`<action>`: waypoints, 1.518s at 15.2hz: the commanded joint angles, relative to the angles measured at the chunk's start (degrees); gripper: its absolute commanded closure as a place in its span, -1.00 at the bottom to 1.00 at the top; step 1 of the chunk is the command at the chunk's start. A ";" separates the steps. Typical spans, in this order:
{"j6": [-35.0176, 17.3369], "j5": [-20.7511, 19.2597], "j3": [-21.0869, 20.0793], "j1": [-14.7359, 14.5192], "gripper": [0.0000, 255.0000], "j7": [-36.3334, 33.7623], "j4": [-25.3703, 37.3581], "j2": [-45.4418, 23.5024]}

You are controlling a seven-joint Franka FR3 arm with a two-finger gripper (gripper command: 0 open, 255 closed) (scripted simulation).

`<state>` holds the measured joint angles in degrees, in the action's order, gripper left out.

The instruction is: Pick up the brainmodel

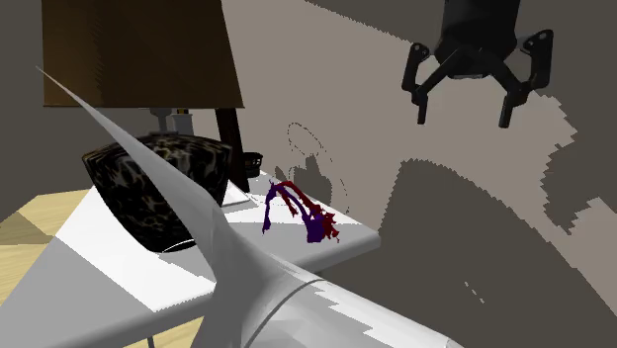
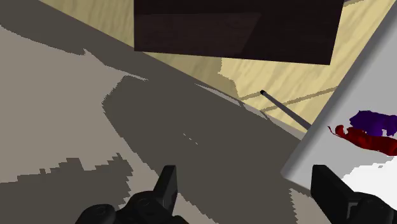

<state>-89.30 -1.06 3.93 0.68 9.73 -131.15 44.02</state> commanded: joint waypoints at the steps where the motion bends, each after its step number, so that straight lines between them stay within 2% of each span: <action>1: 0.00 0.00 0.00 0.00 -1.00 0.00 0.00 0.00; 12: -18.65 3.74 -6.55 -10.60 -1.00 7.98 -11.69 -2.05; 23: -38.30 6.82 -13.82 -21.67 -1.00 15.69 -20.21 -8.39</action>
<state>-125.76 5.56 -9.37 -20.01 24.49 -150.63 36.20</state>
